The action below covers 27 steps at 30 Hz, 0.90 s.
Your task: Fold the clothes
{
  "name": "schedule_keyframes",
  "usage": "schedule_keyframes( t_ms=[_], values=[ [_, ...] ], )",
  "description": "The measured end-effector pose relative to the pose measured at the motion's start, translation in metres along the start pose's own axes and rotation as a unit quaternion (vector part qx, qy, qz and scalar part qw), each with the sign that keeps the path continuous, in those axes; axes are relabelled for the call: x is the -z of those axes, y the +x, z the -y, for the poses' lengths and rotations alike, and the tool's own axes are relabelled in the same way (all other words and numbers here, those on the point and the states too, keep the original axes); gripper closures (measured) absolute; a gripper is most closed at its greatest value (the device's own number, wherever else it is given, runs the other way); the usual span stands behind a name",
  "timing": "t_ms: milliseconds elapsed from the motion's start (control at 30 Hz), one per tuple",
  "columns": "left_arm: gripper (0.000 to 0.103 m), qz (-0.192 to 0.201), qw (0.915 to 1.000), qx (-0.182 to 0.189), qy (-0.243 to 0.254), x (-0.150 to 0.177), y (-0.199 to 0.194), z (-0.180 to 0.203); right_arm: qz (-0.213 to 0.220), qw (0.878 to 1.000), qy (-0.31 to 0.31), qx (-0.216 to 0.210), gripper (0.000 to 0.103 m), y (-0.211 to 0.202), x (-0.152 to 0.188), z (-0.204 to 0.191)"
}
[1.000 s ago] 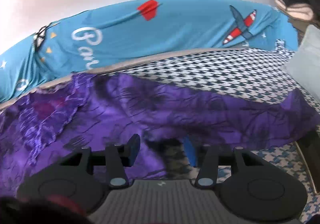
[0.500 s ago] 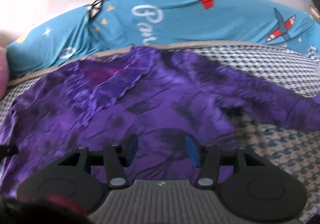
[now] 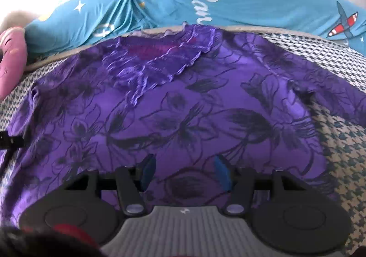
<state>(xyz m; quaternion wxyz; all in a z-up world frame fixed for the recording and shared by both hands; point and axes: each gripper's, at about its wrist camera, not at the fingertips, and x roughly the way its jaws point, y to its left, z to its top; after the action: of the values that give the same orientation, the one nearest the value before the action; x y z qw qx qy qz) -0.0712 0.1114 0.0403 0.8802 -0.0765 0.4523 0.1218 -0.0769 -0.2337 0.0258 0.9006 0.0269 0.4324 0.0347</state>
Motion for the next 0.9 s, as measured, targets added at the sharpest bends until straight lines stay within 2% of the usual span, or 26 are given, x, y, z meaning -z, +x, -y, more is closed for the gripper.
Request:
schedule_keyframes(
  t_ms=[567, 900],
  values=[
    [0.0, -0.011, 0.9984, -0.034, -0.045, 0.014, -0.002, -0.034, -0.017, 1.0, -0.011, -0.007, 0.045, 0.003, 0.009, -0.015],
    [0.0, -0.01, 0.9962, -0.055, -0.067, 0.021, -0.008, -0.049, -0.02, 0.999, -0.028, -0.001, 0.038, 0.006, 0.01, -0.023]
  ],
)
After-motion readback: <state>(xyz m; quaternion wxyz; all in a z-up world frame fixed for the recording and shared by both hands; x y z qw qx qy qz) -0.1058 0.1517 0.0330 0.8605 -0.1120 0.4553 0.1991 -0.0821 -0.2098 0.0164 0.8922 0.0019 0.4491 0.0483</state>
